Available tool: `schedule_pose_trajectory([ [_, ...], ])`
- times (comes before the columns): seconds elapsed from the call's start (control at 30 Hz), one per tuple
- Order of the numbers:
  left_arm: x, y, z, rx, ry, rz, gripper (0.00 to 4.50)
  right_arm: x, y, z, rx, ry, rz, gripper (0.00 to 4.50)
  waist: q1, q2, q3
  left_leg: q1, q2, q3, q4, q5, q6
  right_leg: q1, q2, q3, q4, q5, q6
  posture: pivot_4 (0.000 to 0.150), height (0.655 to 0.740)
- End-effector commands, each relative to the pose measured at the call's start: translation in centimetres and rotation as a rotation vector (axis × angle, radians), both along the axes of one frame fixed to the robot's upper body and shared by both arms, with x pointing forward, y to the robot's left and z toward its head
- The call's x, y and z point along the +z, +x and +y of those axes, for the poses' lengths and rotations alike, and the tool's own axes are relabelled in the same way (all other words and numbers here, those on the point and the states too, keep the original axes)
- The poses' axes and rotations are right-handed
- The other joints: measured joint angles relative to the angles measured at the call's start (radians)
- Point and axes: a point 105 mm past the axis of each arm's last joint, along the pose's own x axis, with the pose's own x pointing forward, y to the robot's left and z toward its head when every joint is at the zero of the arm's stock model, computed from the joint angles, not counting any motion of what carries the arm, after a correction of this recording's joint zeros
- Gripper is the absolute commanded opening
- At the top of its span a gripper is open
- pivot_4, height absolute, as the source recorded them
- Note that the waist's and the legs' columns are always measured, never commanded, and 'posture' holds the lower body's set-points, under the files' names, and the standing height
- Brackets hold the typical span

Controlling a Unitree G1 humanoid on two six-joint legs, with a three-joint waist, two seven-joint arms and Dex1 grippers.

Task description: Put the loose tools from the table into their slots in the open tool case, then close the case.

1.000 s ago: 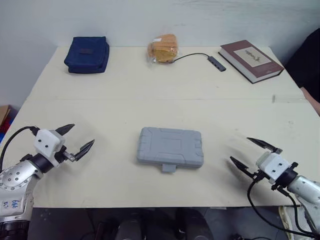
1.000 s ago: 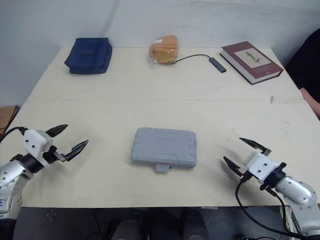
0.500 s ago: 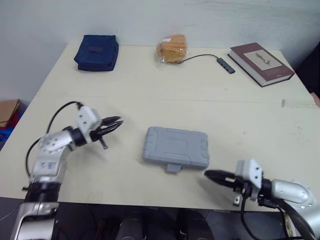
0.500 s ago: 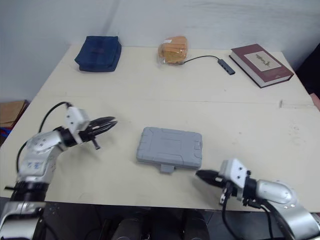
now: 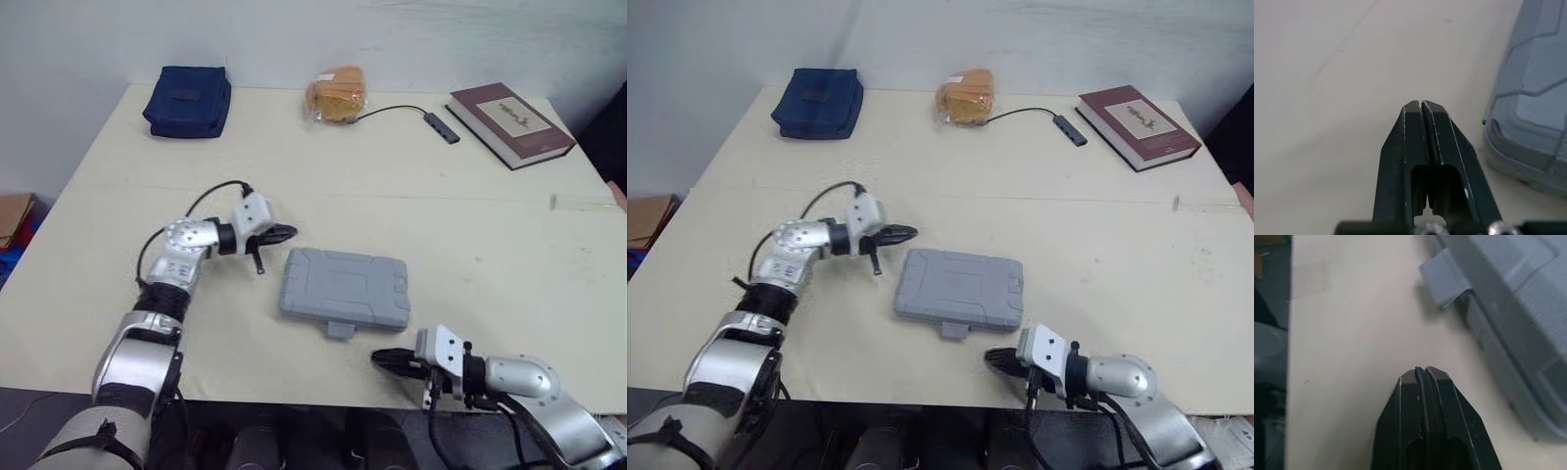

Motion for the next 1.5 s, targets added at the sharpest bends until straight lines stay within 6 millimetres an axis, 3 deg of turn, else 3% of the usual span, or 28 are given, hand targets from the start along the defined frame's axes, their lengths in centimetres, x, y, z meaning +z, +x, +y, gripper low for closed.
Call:
schedule_pose_trajectory([
  [0.03, 0.4, 0.1, -0.9, -0.031, -0.009, -0.011, 0.02, -1.3, 0.0, -0.7, -0.027, -0.053, 0.023, 0.0, -0.002, 0.0, 0.0, 0.0, 0.0, 0.0, 0.0, 0.0, 0.0, 0.0, 0.0, 0.0, 0.0, 0.0, 0.0, 0.15, 0.74],
  [0.3, -0.5, -1.0, -1.8, -0.181, 0.099, 0.022, 0.02, -1.7, 1.2, -2.4, -0.085, -0.115, 0.009, 0.0, -0.002, -0.001, -0.001, 0.0, 0.001, -0.001, 0.004, -0.001, 0.001, 0.001, 0.0, 0.0, 0.001, 0.0, 0.0, 0.15, 0.74],
  [0.47, -0.9, -2.1, -0.6, -0.241, 0.129, 0.048, 0.02, -2.3, 1.7, -3.5, -0.055, -0.209, -0.023, 0.0, -0.004, -0.001, -0.001, 0.0, 0.002, -0.001, 0.007, -0.002, 0.003, 0.001, -0.002, 0.0, 0.003, 0.0, 0.0, 0.15, 0.74],
  [0.63, -2.7, -5.1, 0.7, -0.336, 0.194, 0.081, 0.02, -2.6, 2.4, -3.7, 0.014, -0.256, -0.054, 0.0, -0.017, -0.003, -0.002, 0.0, 0.003, -0.001, 0.007, -0.003, 0.004, 0.002, -0.003, 0.0, 0.003, 0.001, 0.0, 0.15, 0.74],
  [0.87, -3.5, -7.9, 0.8, -0.205, 0.064, 0.094, 0.02, -1.8, 5.7, -2.7, 0.084, -0.269, -0.139, 0.0, -0.032, -0.005, -0.003, 0.007, 0.002, -0.002, 0.008, -0.008, 0.012, 0.01, -0.007, 0.0, 0.003, 0.002, 0.002, 0.15, 0.74],
  [1.07, -3.2, -9.2, 1.2, -0.081, 0.009, 0.104, 0.02, -1.2, 7.6, -2.5, 0.072, -0.249, -0.165, 0.0, -0.033, -0.005, -0.004, 0.008, 0.003, -0.003, 0.008, -0.006, 0.009, 0.011, -0.009, 0.0, 0.004, 0.002, 0.002, 0.15, 0.74],
  [1.27, -2.9, -9.0, 2.9, 0.029, -0.031, 0.118, 0.02, -1.2, 7.6, -3.1, 0.059, -0.229, -0.137, 0.0, -0.032, -0.004, -0.003, 0.008, 0.003, -0.003, 0.008, -0.006, 0.006, 0.011, -0.01, 0.0, 0.004, 0.002, 0.002, 0.15, 0.74],
  [1.5, 0.8, -9.4, 4.0, -0.06, -0.168, 0.087, 0.02, 0.1, 7.0, -5.6, -0.068, -0.16, -0.161, 0.0, -0.008, -0.003, -0.002, 0.006, 0.004, -0.004, 0.008, -0.006, 0.005, 0.01, -0.011, -0.001, 0.001, 0.002, 0.002, 0.15, 0.74],
])
